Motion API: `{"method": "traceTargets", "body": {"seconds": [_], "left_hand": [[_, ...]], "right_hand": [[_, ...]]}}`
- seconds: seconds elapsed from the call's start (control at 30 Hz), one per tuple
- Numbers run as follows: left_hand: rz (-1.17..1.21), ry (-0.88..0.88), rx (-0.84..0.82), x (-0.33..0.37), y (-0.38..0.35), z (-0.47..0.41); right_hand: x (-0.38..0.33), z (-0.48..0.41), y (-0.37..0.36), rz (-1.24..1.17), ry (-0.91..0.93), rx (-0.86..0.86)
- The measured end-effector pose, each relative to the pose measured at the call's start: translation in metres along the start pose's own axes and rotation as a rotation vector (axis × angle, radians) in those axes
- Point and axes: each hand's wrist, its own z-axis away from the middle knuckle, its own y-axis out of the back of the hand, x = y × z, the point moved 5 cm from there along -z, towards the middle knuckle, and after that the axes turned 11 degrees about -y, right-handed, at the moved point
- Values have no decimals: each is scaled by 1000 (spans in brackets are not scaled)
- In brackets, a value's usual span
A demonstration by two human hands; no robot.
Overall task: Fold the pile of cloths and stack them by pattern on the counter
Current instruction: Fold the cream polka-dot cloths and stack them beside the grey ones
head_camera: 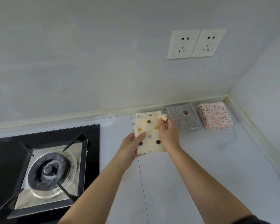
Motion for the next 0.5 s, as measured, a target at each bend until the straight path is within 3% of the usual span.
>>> {"method": "traceTargets", "body": {"seconds": [0.07,0.13,0.2,0.27,0.33,0.4,0.43,0.5], "left_hand": [[82,9,-122,-4,-6,2],[58,-16,-125,-7,-9,5],[4,35,-108,-12,-10,7],[-229,113,-145,-16,-9,10],[-560,-11,-42,-6,7,4],[-667,-296,33,24,17,-1],[-673,-393,-20,38,15,-2],[-748,-419,-191,53,6,-3]], "right_hand": [[-1,-12,5,-71,-72,-22],[-2,-18,7,-119,-128,-42],[-8,-22,9,-116,-84,-39],[-20,-20,13,-37,59,-62],[-35,-14,15,121,243,-202],[-47,-2,13,279,372,-404],[-52,4,12,338,417,-486],[-57,14,12,411,464,-578]]}}
